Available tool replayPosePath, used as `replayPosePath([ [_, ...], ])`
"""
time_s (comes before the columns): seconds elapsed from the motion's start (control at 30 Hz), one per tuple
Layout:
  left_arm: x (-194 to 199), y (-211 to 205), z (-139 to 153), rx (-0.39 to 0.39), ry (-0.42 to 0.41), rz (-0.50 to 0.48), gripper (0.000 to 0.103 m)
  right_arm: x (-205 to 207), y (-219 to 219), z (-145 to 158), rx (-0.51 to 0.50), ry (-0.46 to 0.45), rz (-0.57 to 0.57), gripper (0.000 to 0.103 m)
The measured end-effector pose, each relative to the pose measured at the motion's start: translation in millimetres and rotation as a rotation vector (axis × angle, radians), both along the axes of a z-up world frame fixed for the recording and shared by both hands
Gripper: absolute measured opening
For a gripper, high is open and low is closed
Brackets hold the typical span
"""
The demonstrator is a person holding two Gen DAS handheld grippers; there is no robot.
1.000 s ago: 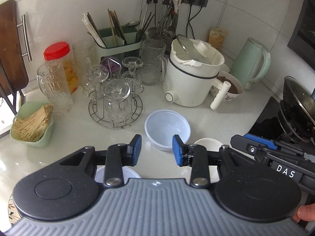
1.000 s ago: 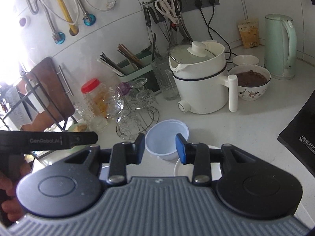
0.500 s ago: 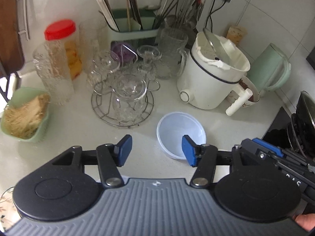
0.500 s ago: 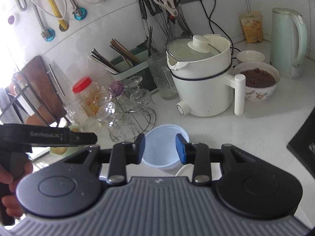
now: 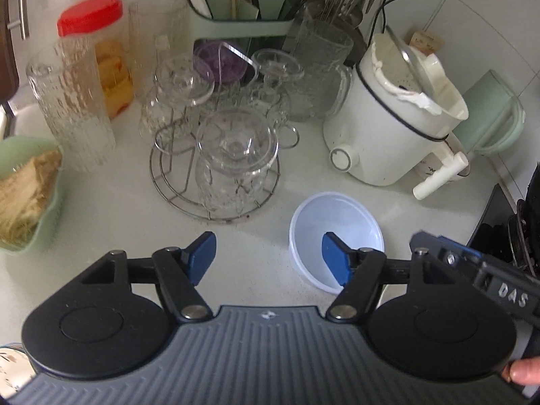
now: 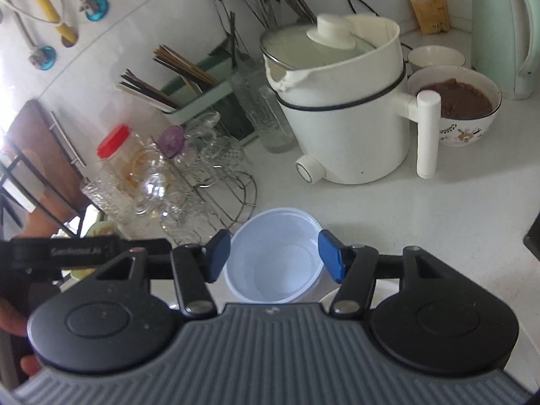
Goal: Organize plates and bowls
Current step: 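Move both tools toward the smaller plastic bowl near the rice cooker, then close the left and right grippers on the smaller bowl's rim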
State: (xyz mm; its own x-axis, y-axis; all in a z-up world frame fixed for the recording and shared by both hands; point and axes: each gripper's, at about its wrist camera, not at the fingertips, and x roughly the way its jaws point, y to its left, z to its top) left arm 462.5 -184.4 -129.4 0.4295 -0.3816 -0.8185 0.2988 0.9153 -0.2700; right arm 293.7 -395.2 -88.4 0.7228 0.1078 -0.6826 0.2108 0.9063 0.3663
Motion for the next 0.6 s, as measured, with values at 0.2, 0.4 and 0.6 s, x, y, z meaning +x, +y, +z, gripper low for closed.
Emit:
replayPosePath([
  [0.2, 6, -9, -17, -0.004, 0.027, -0.029, 0.074, 15, -15, -17, 0.028, 0.017, -0.033, 0.060],
  [0.4, 11, -26, -30, -0.015, 0.036, -0.073, 0.074, 26, -25, -40, 0.016, 0.052, -0.049, 0.059],
  [0.6, 15, -41, -51, -0.019, 0.065, -0.065, 0.073, 34, -23, -52, 0.005, 0.078, -0.050, 0.037],
])
